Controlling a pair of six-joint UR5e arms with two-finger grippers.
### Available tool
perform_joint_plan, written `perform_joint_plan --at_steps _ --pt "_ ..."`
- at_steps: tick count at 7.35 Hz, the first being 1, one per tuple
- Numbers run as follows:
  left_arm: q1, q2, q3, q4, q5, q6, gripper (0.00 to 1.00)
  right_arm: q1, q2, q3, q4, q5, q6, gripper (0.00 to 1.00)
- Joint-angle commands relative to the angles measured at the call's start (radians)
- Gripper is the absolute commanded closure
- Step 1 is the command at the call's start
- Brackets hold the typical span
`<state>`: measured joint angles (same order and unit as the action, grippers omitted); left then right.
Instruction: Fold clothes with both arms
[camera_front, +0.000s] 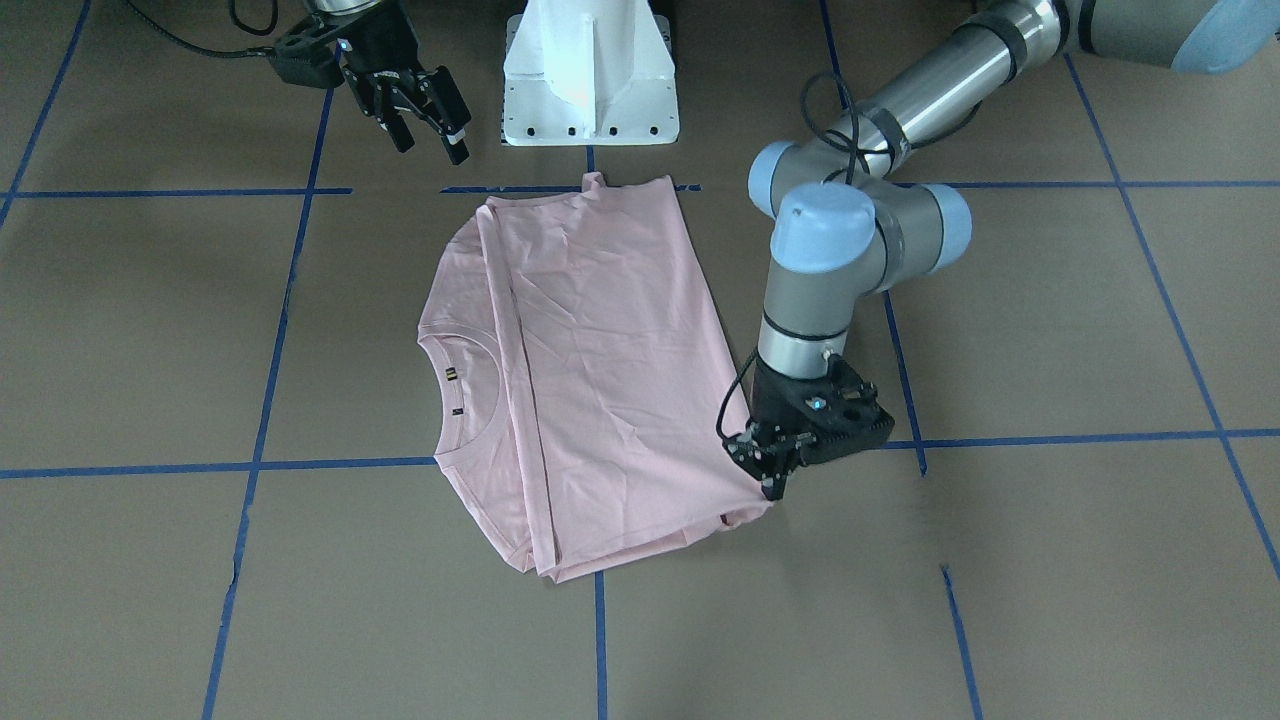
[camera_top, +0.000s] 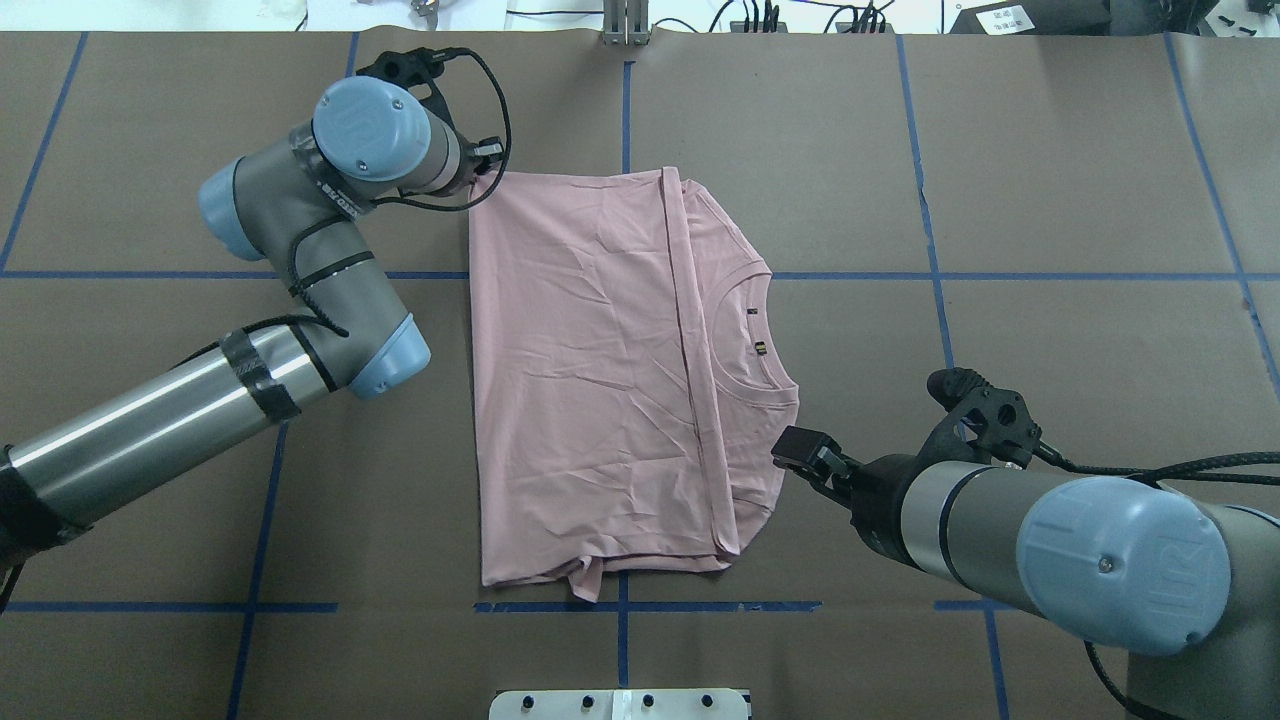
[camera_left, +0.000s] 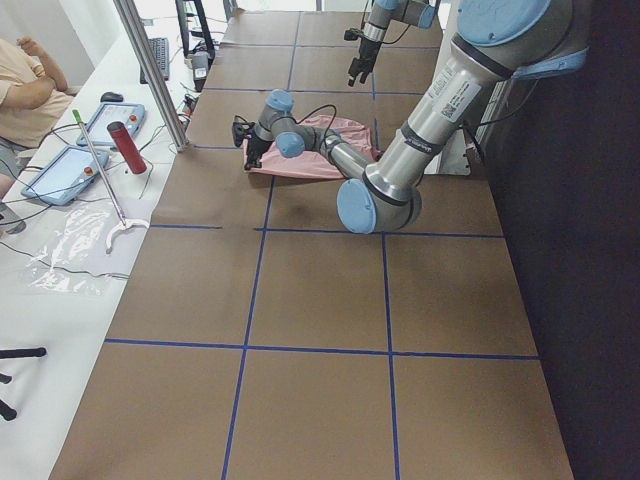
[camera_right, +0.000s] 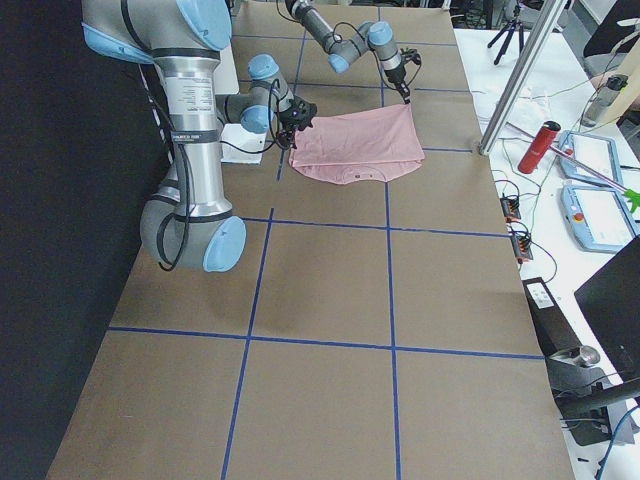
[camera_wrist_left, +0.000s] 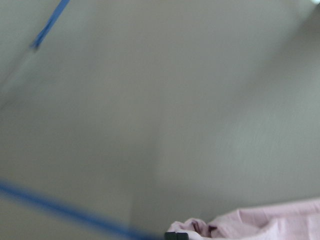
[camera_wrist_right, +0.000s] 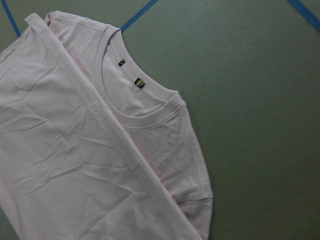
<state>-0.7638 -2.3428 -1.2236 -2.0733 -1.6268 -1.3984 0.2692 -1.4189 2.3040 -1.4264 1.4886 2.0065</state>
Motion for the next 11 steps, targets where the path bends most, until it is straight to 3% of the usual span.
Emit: perform_joint_plan --at_steps 1,2,3,4,6,9,11 --pt "-0.049 -0.032 0.082 -0.057 -0.013 0.022 0.37 0.001 0.014 -0.027 0.001 -0.004 0.003 0.0" --pt "-0.043 0.018 -0.07 -0.033 -0.071 0.001 0.35 0.001 0.094 -0.119 0.0 -0.007 0.008 0.0" --pt "-0.04 0.145 -0.272 -0.003 -0.169 -0.026 0.35 -0.007 0.173 -0.177 -0.011 -0.017 0.015 0.0" --pt "-0.041 0.207 -0.384 0.011 -0.185 -0.028 0.35 -0.033 0.192 -0.21 -0.012 -0.024 0.027 0.0" --pt "-0.04 0.217 -0.428 0.081 -0.185 -0.028 0.35 -0.045 0.289 -0.367 -0.012 -0.022 0.057 0.05" --pt "-0.031 0.217 -0.432 0.082 -0.183 -0.067 0.34 -0.074 0.296 -0.455 -0.009 -0.018 0.057 0.15" --pt "-0.023 0.215 -0.433 0.082 -0.183 -0.091 0.34 -0.082 0.284 -0.454 -0.016 -0.011 0.057 0.19"
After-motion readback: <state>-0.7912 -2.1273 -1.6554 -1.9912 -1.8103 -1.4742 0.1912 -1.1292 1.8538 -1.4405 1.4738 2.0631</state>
